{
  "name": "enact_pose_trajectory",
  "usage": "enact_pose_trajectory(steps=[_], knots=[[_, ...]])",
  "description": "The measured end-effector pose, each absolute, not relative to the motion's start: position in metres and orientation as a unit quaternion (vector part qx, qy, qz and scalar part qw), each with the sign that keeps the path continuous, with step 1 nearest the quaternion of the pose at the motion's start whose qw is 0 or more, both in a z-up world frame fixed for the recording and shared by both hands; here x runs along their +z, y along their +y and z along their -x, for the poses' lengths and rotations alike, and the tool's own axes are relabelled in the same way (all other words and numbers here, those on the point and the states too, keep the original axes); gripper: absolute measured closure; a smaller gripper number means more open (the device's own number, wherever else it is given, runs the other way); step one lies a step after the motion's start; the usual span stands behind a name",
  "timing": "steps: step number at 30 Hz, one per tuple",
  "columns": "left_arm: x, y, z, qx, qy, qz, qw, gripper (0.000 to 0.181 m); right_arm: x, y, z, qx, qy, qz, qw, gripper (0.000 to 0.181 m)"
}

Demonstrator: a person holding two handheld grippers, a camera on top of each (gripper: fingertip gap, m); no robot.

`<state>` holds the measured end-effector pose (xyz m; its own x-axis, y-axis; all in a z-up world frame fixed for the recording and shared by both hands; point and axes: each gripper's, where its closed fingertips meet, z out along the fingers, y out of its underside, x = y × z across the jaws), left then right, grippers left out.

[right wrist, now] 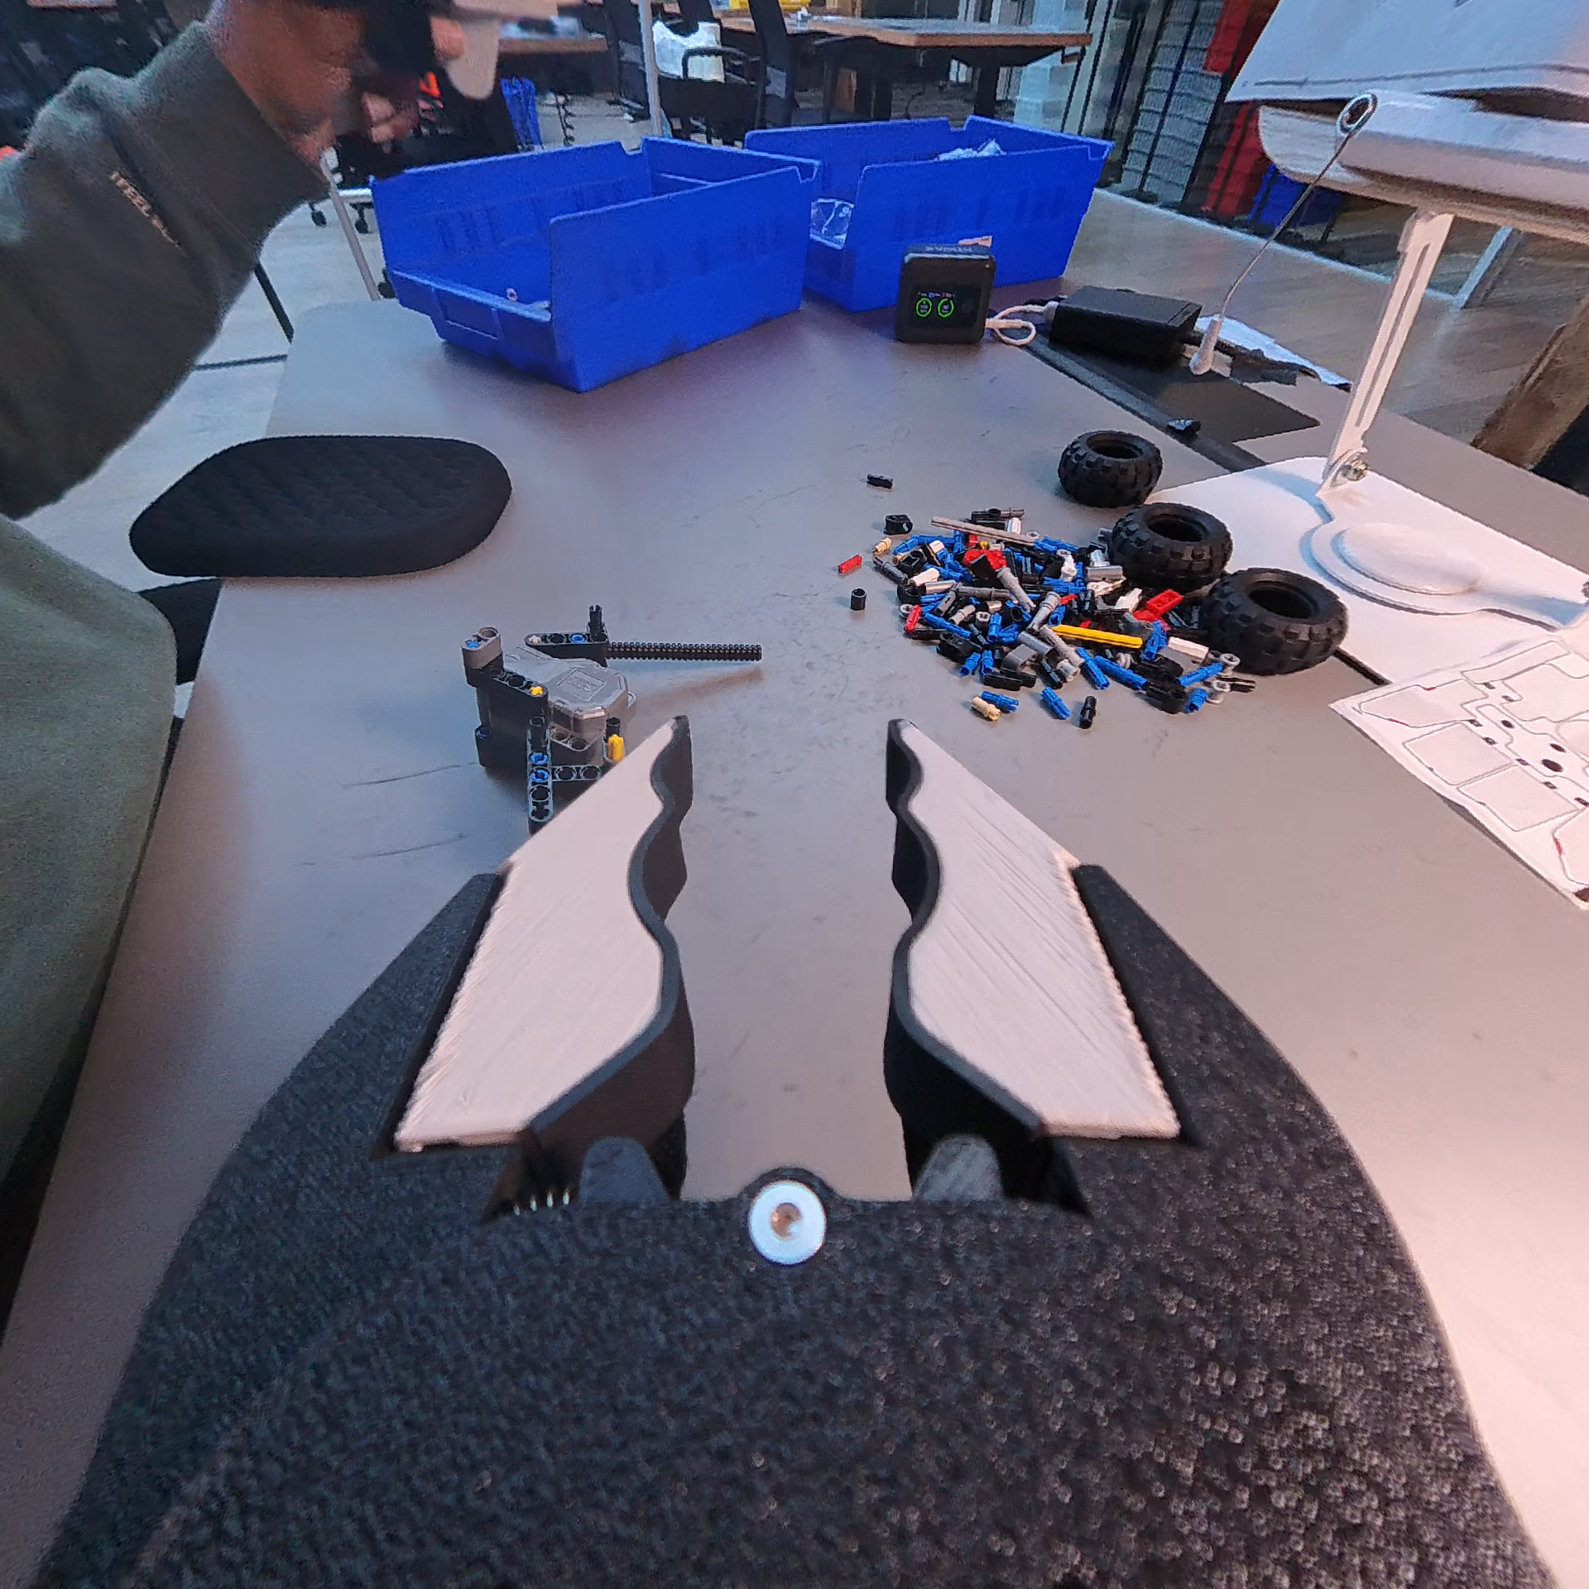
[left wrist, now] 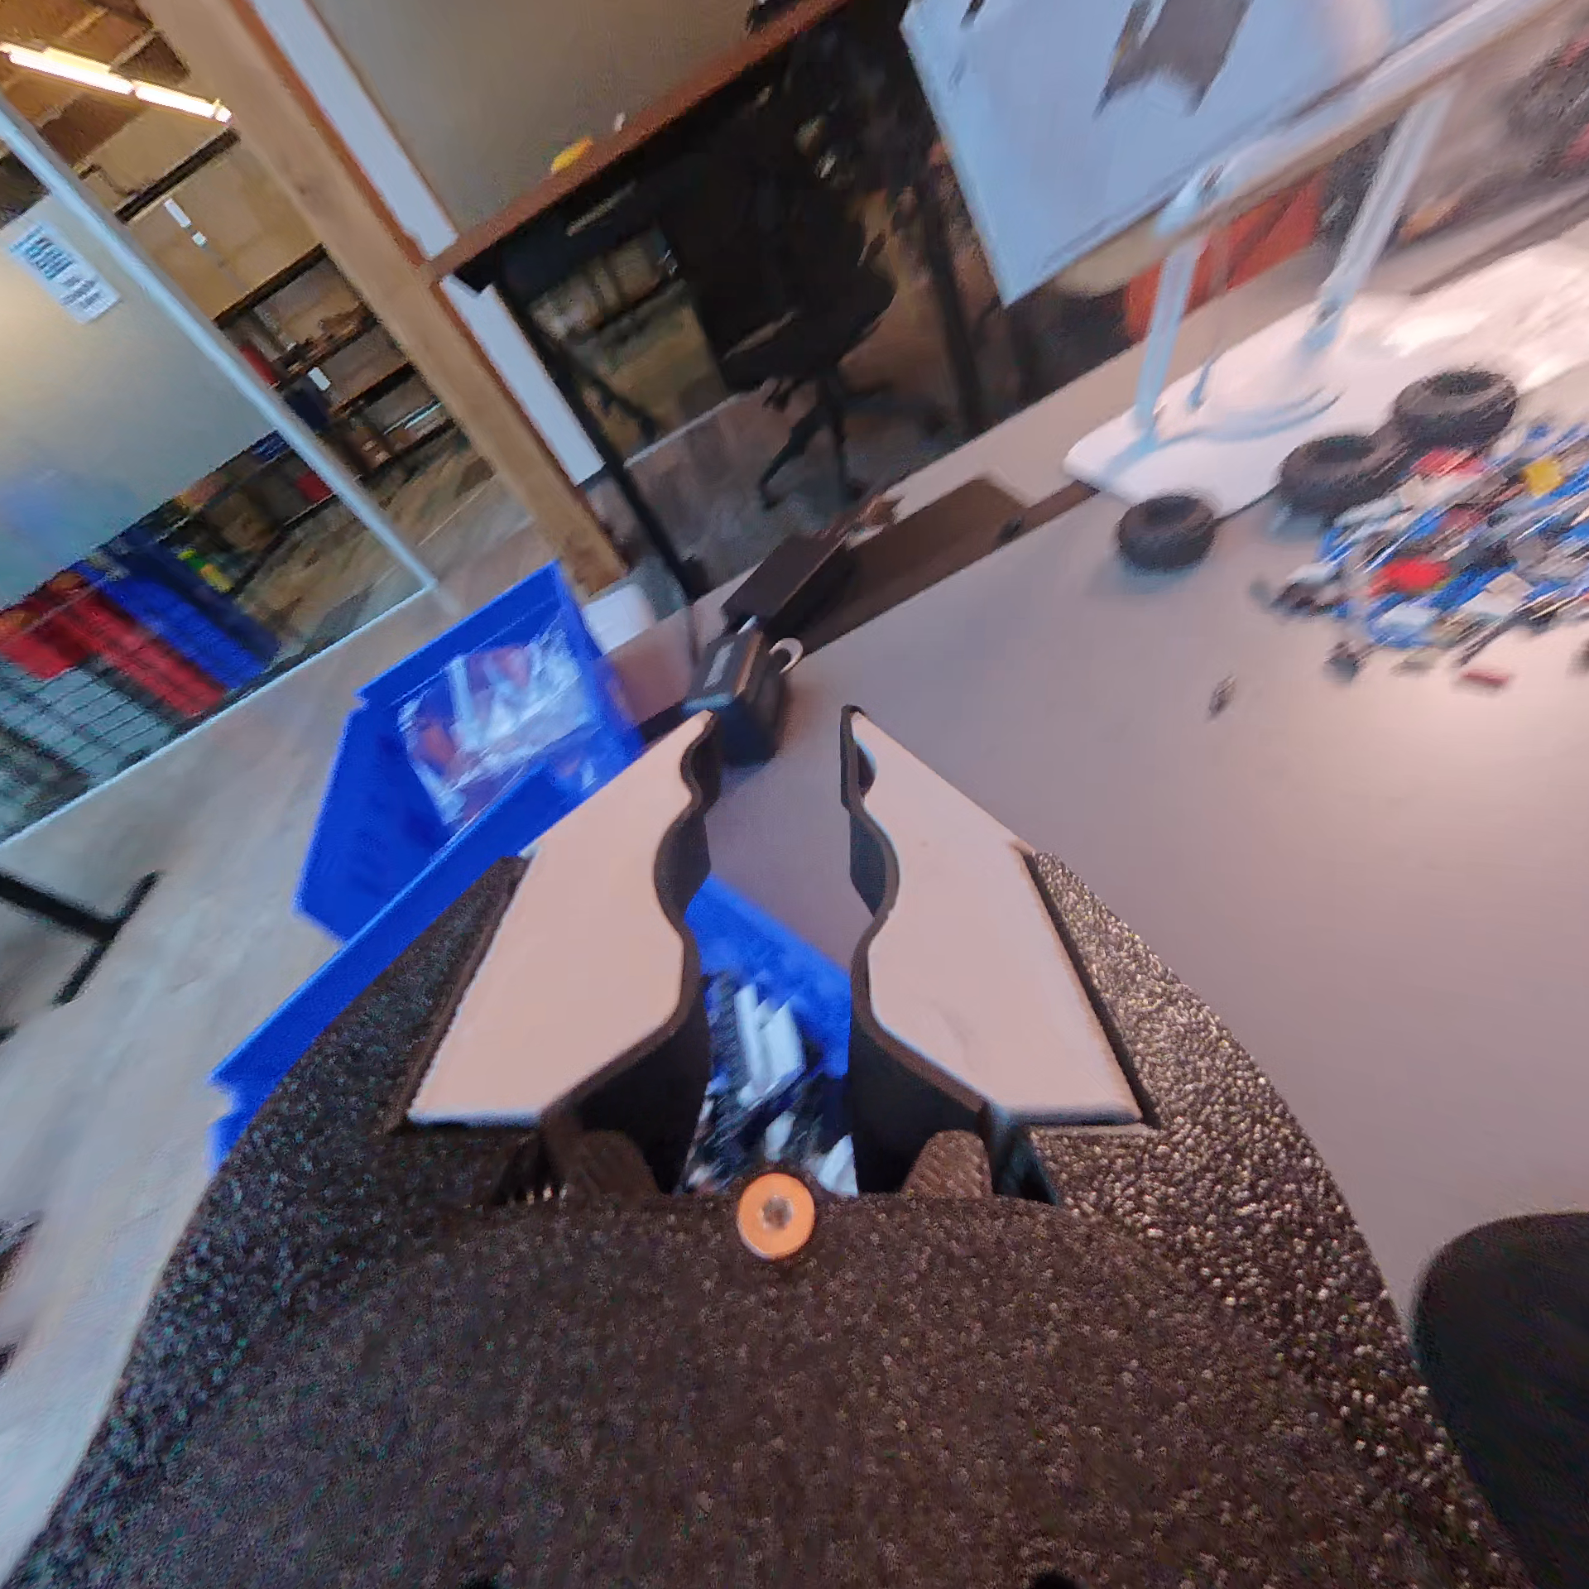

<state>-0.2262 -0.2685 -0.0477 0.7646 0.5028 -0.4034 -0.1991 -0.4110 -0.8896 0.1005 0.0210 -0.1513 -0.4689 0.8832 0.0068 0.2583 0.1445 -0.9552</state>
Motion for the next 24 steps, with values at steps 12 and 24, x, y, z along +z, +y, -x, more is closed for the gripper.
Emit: enact_pose_trajectory(steps=[12, 24], knots=[[-0.018, -0.105, 0.14, 0.118, -0.064, 0.675, 0.725, 0.151, -0.159, 0.022, -0.094, 0.49, -0.691, 0.411, 0.339, 0.137], [-0.047, 0.003, 0.168, 0.143, -0.062, 0.684, 0.713, 0.142, -0.146, 0.048, -0.081, 0.491, -0.624, 0.435, 0.425, 0.134]])
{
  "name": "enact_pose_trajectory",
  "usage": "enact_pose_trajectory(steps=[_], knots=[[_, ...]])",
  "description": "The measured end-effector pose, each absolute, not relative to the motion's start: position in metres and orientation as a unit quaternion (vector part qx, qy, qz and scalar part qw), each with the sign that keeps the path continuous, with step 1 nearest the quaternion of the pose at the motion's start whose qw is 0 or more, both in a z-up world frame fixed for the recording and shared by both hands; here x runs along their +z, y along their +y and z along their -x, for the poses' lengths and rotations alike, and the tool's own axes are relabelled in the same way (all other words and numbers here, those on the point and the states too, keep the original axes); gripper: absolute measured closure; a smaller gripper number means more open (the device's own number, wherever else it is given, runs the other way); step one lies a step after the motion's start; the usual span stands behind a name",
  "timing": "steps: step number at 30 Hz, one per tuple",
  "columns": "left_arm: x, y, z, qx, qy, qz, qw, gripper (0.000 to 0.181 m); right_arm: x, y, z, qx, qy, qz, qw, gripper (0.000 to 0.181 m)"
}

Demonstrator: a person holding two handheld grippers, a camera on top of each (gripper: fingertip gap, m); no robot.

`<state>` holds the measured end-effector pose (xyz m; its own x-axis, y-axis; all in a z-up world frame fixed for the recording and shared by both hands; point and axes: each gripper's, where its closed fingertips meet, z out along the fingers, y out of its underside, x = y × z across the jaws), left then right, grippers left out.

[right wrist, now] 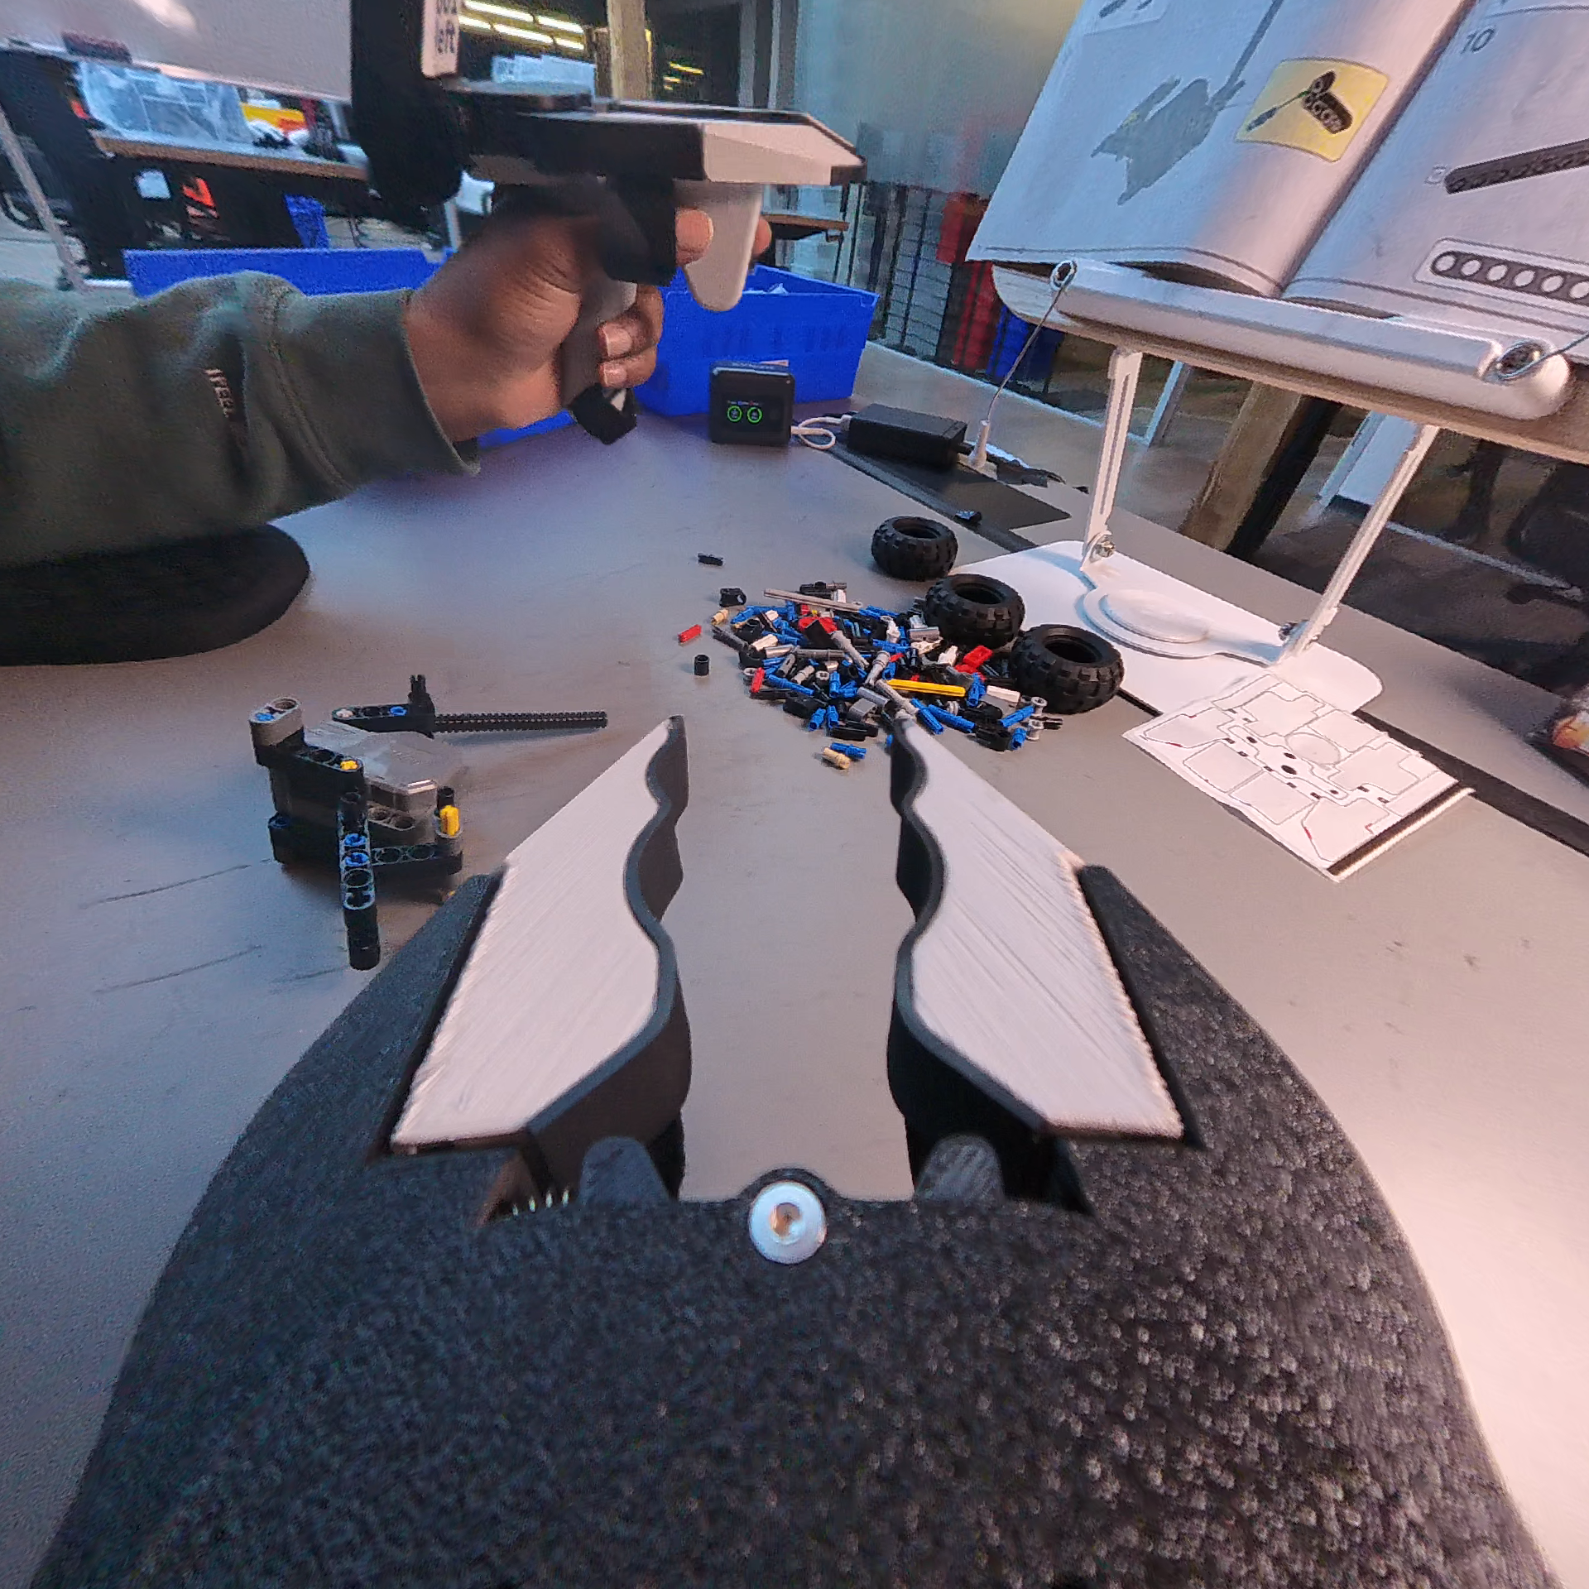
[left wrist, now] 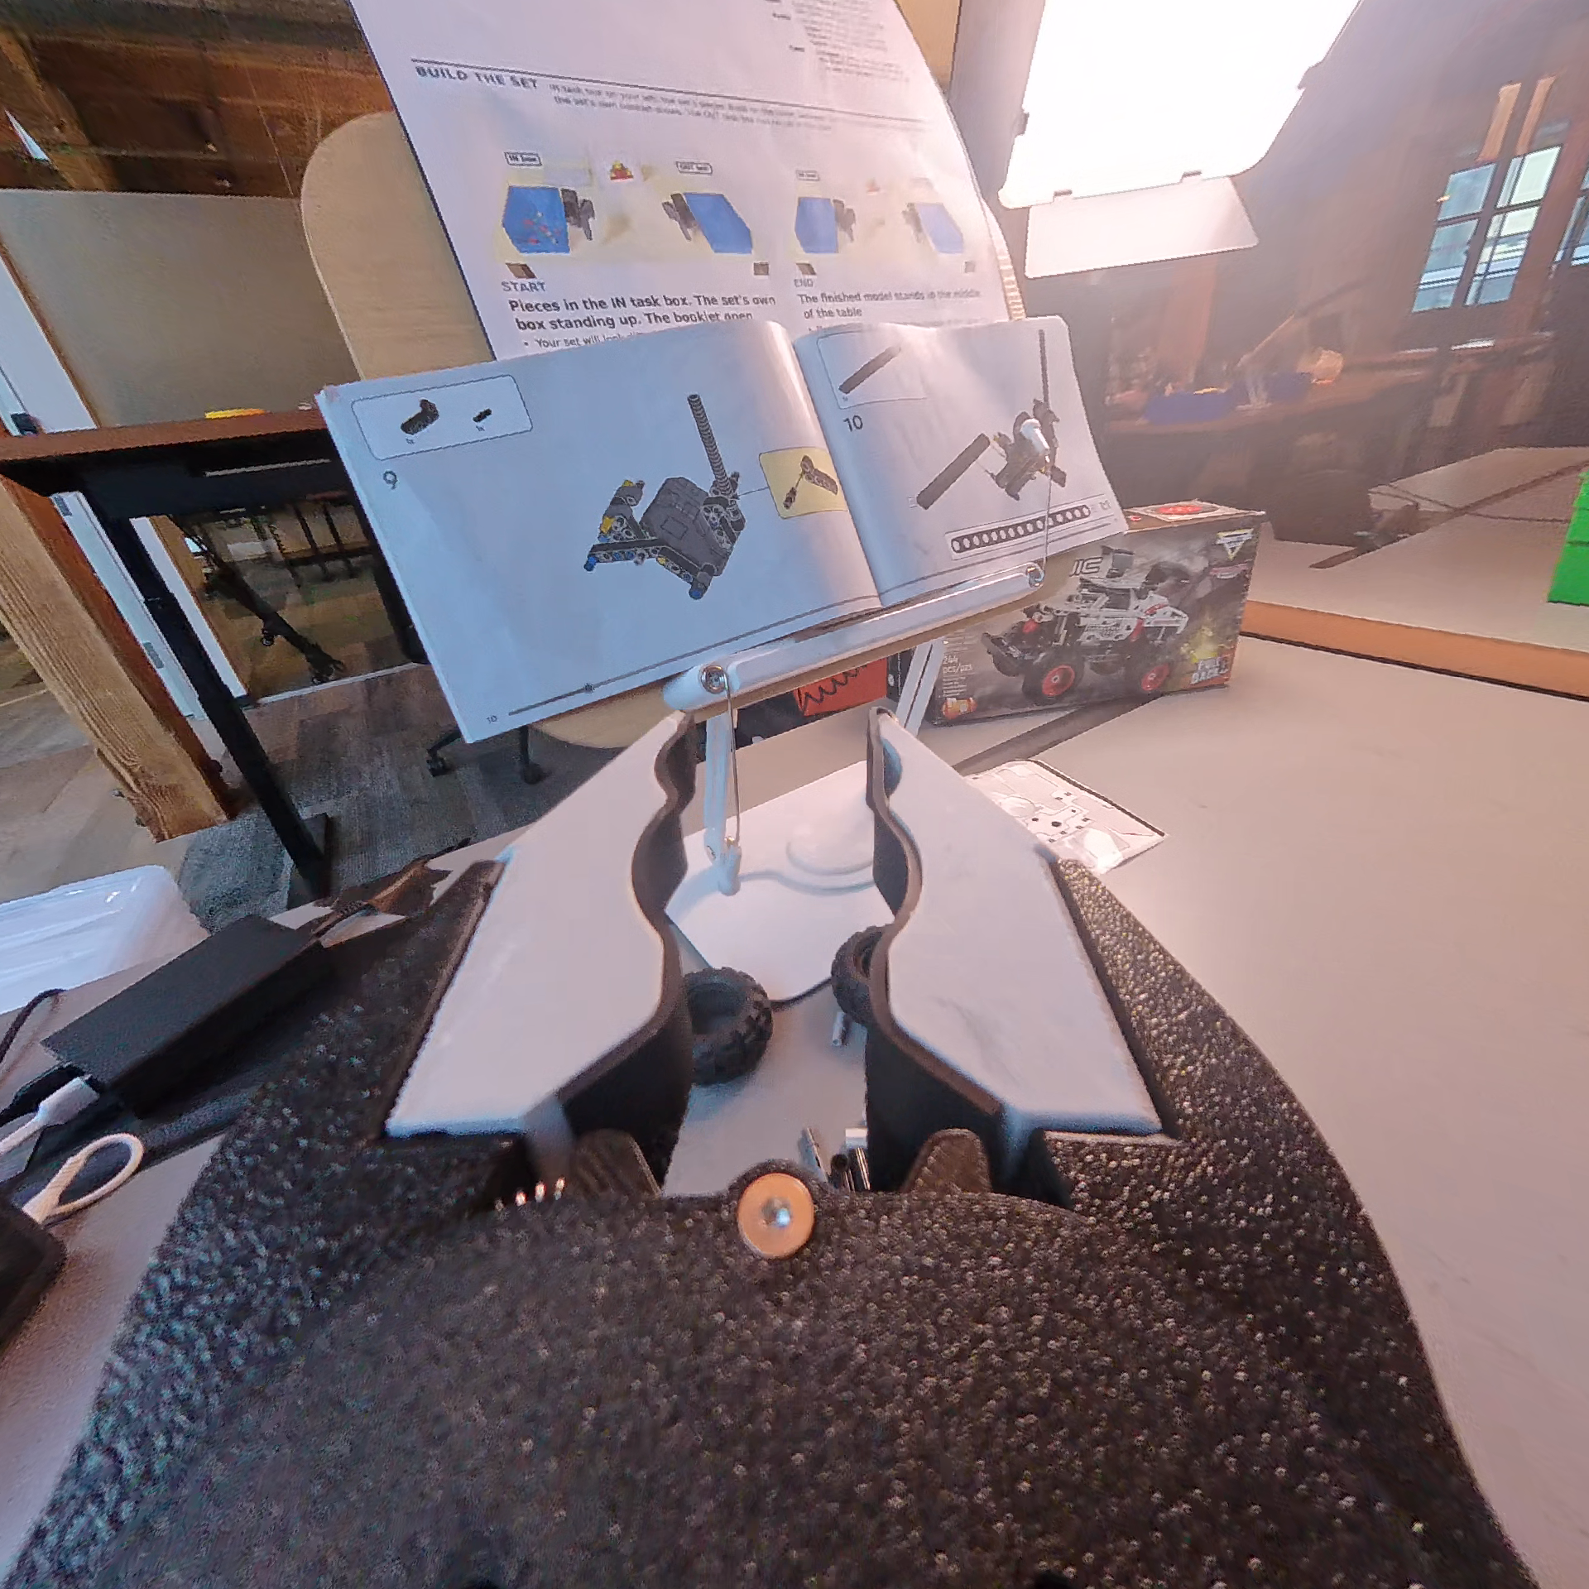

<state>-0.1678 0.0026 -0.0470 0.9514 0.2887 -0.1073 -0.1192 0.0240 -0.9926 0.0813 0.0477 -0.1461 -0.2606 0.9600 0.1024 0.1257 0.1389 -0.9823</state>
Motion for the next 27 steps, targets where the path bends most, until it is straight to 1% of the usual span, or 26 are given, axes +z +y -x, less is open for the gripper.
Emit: enact_pose_trajectory(steps=[5, 8, 14, 25, 27], knots=[[-0.039, 0.028, 0.175, 0.149, -0.057, 0.674, 0.722, 0.141, -0.144, 0.048, -0.083, 0.497, -0.62, 0.43, 0.428, 0.135], [-0.034, 0.039, 0.18, 0.154, -0.054, 0.67, 0.724, 0.141, -0.146, 0.033, -0.087, 0.516, -0.638, 0.41, 0.398, 0.136], [-0.029, 0.06, 0.195, 0.166, -0.054, 0.666, 0.725, 0.14, -0.155, 0.016, -0.087, 0.497, -0.675, 0.382, 0.39, 0.138], [-0.022, 0.103, 0.21, 0.165, -0.055, 0.666, 0.726, 0.144, -0.154, 0.024, -0.086, 0.495, -0.668, 0.389, 0.397, 0.14], [-0.022, 0.108, 0.214, 0.17, -0.054, 0.665, 0.725, 0.15, -0.153, 0.026, -0.086, 0.493, -0.667, 0.391, 0.399, 0.141]])
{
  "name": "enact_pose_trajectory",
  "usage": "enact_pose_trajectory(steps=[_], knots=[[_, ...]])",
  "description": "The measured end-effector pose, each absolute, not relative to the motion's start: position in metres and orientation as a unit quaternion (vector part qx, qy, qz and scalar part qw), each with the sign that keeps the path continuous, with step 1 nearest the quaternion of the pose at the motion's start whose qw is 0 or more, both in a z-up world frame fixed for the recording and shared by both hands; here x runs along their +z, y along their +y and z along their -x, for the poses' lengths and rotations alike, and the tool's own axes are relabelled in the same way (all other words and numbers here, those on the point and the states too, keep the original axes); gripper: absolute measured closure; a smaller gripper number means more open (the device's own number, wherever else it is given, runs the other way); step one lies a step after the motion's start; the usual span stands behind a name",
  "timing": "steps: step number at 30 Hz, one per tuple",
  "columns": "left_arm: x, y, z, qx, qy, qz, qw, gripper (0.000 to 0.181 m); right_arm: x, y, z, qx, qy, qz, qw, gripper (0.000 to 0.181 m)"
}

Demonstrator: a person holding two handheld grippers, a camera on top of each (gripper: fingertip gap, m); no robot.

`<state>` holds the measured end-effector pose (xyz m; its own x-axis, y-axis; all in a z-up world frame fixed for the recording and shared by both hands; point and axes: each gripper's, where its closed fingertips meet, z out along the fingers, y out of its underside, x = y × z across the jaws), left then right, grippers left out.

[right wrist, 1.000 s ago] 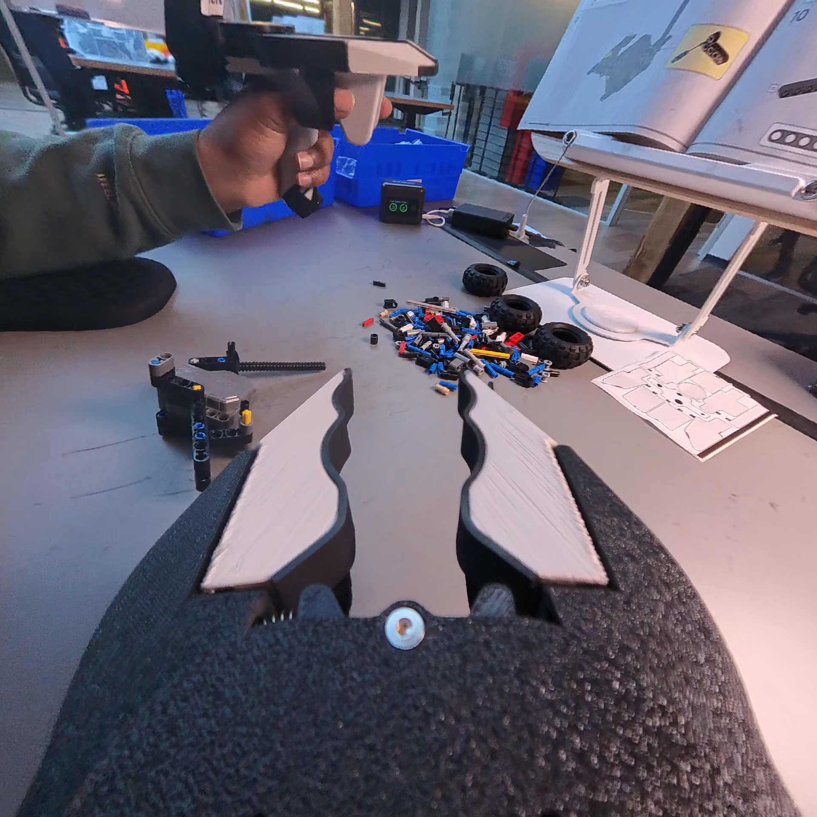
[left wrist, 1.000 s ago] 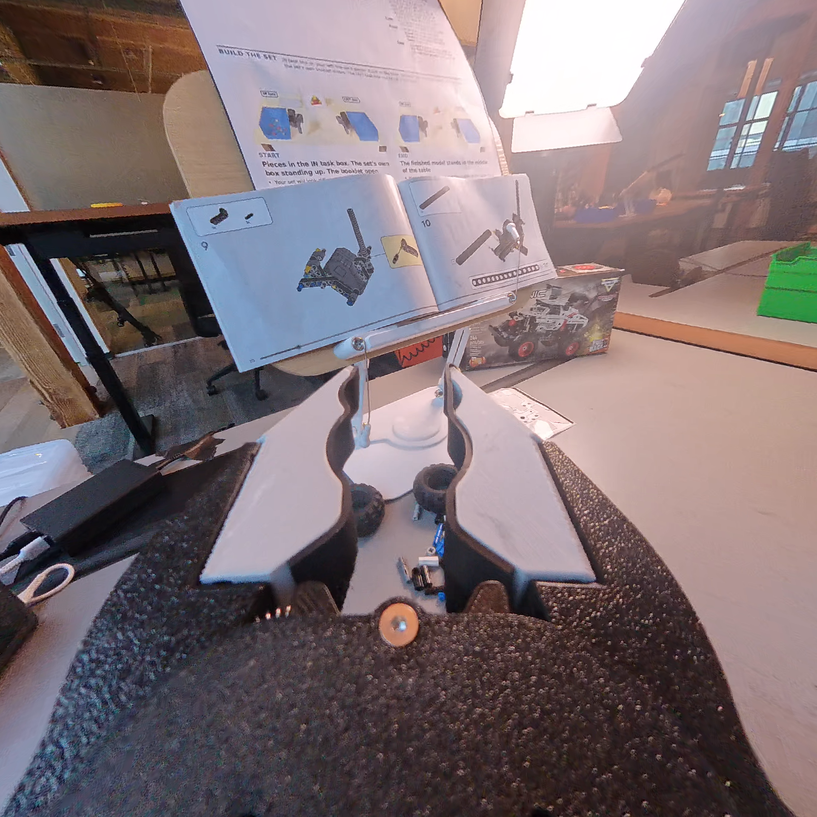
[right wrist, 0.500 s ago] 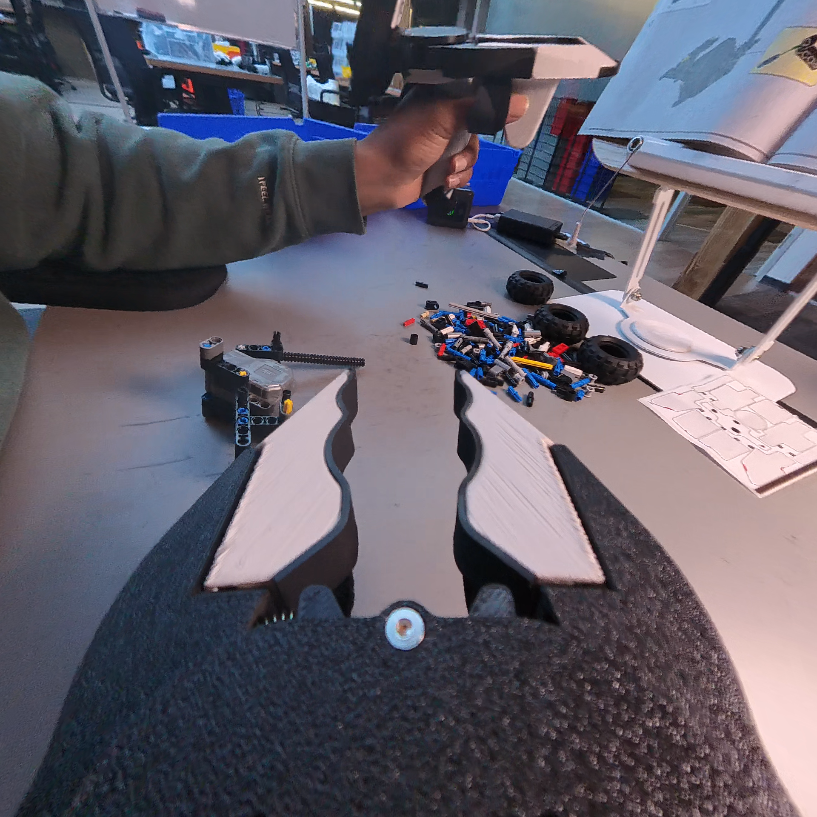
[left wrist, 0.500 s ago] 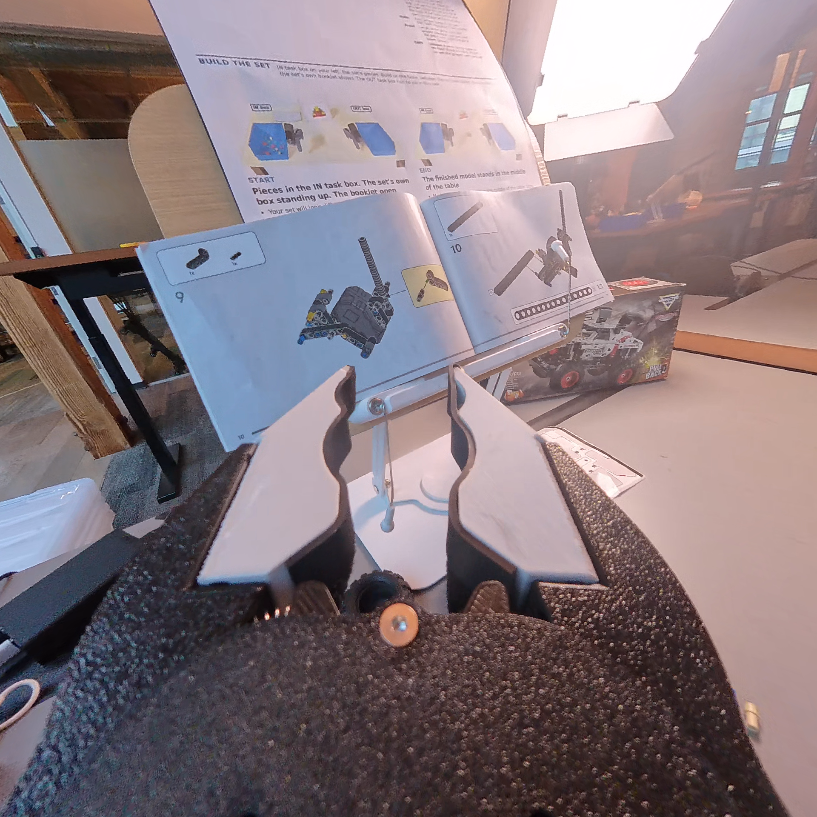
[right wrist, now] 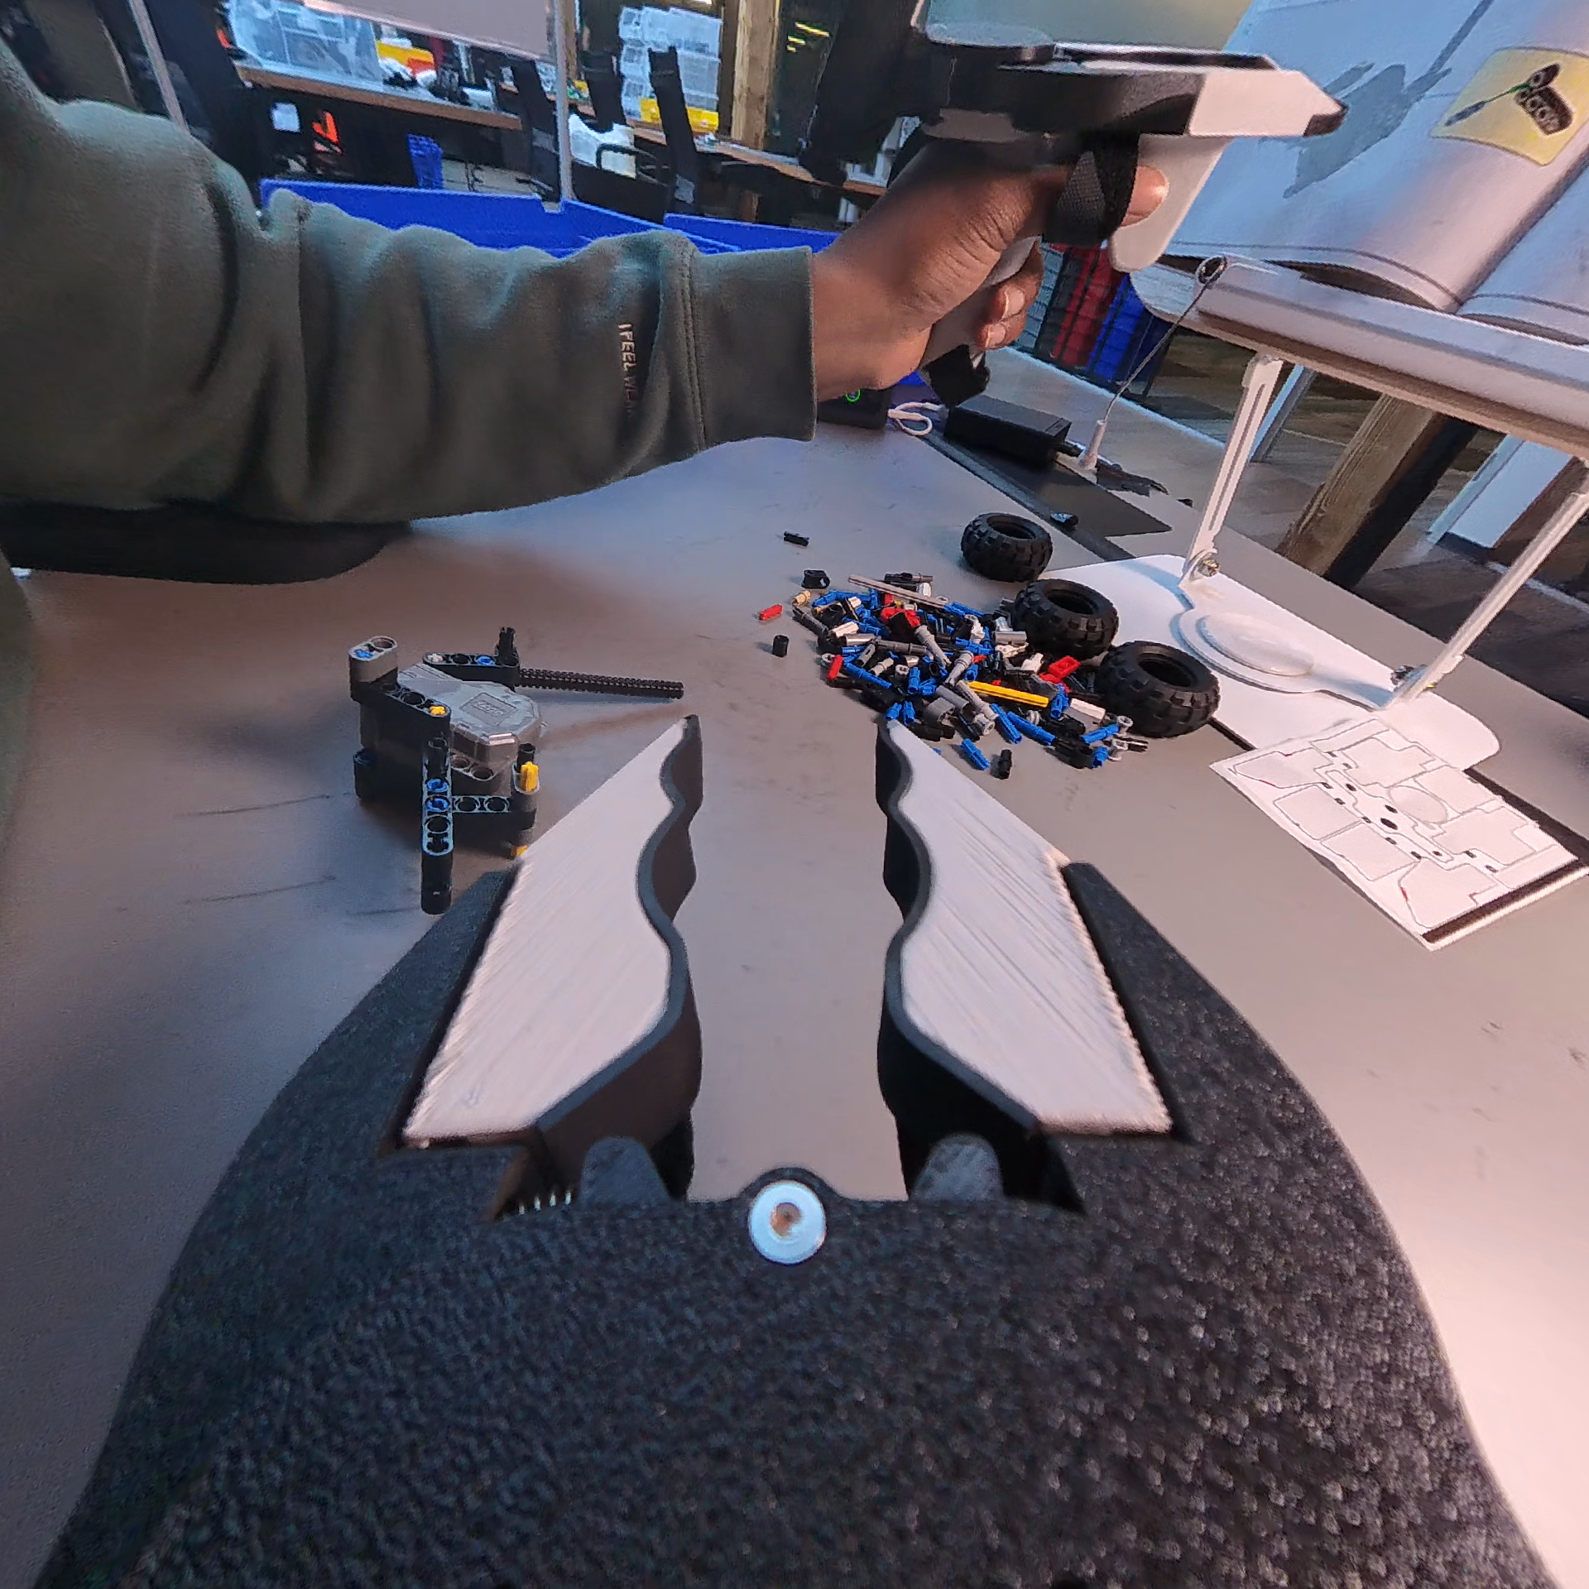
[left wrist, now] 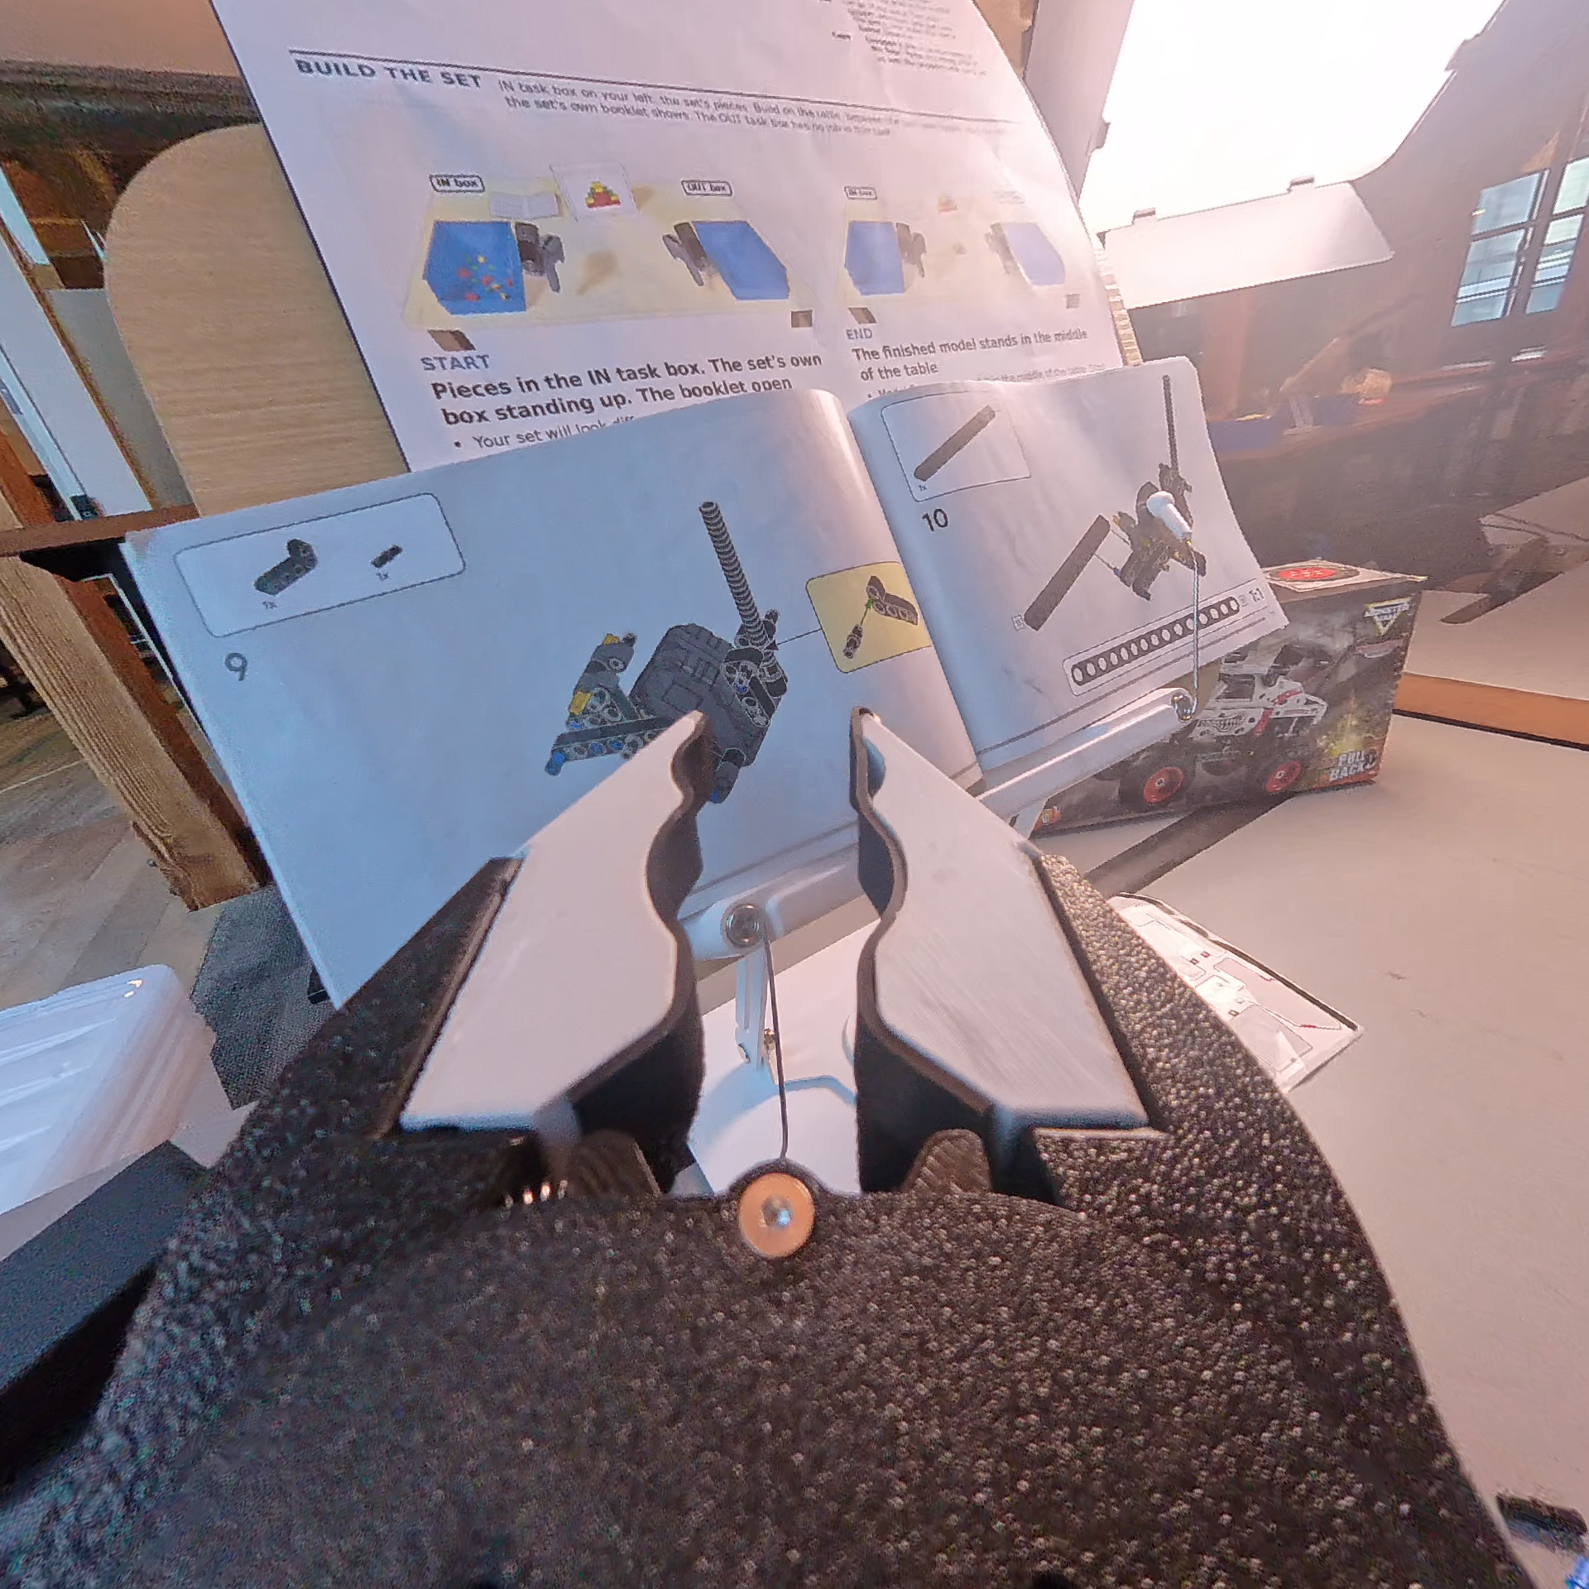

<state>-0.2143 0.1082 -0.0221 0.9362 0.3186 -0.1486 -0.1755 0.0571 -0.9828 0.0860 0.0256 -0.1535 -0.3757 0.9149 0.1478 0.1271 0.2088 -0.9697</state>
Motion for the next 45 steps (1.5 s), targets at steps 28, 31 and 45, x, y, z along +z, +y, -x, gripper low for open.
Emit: enact_pose_trajectory(steps=[28, 31, 45], knots=[[0.008, 0.099, 0.204, 0.19, 0.002, 0.639, 0.745, 0.171, -0.155, 0.034, -0.085, 0.488, -0.66, 0.406, 0.401, 0.147], [0.003, 0.074, 0.17, 0.142, 0.044, 0.665, 0.732, 0.163, -0.157, 0.031, -0.087, 0.479, -0.67, 0.398, 0.404, 0.147], [-0.116, -0.051, -0.004, -0.002, 0.209, 0.762, 0.613, 0.148, -0.178, -0.041, -0.109, 0.502, -0.76, 0.327, 0.252, 0.141]])
